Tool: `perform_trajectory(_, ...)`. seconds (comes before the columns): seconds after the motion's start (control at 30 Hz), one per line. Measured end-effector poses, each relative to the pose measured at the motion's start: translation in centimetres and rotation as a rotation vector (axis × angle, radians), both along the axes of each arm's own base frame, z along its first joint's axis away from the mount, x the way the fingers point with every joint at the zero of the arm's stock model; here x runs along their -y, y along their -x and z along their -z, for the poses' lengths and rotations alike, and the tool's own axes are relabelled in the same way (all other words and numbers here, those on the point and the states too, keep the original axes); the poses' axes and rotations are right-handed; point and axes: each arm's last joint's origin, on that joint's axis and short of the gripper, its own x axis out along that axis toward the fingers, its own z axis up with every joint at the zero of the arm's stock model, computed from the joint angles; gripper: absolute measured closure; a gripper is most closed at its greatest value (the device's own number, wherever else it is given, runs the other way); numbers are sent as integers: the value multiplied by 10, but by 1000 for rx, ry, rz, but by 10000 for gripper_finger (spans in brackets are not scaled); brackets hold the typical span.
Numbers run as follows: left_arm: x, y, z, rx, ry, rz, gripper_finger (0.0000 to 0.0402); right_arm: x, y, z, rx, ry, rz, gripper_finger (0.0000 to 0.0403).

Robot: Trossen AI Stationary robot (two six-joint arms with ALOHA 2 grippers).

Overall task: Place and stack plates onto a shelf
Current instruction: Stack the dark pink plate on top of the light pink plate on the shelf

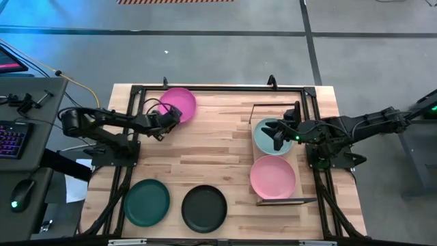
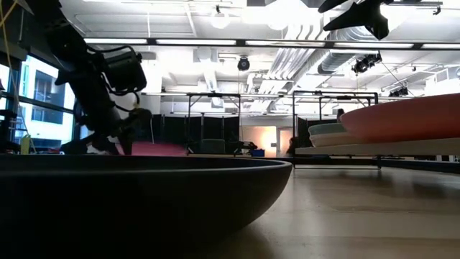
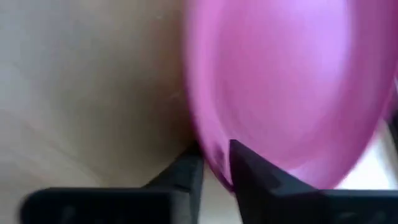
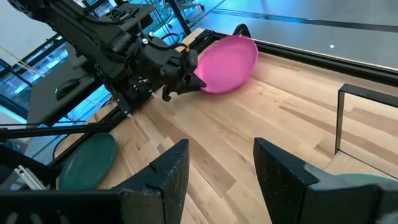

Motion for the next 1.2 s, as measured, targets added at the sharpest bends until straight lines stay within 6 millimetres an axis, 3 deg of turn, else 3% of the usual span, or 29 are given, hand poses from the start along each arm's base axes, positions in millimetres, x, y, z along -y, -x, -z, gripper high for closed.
perform_trajectory(0.1, -1, -1, -3, -4, -24, 33, 391, 0, 0, 0, 1, -2, 1, 242)
perform_trajectory(0.23, 1, 0, -13, 5, -58, 116, 393, 0, 0, 0, 3, -6, 0, 242)
perform_trajectory(0.43, 10, 4, -47, 85, -182, 328, 398, -1, 0, -1, 8, -15, -16, 242)
perform_trajectory(0.57, 34, 1, -66, 170, -154, 622, 399, -1, -1, -1, 8, -17, -21, 242)
perform_trajectory(0.73, 86, -9, -86, 138, -63, 872, 400, -1, -1, -1, 7, -17, -21, 242)
perform_trajectory(0.87, 122, -29, -104, 162, -85, 920, 400, -1, -1, 0, 6, -16, -21, 242)
perform_trajectory(0.97, 143, -55, -116, 161, -95, 971, 400, -1, -1, 0, 4, -11, -23, 242)
perform_trajectory(1.2, 166, -138, -137, 90, -196, 1118, 401, -1, 0, -10, 41, -18, -20, 242)
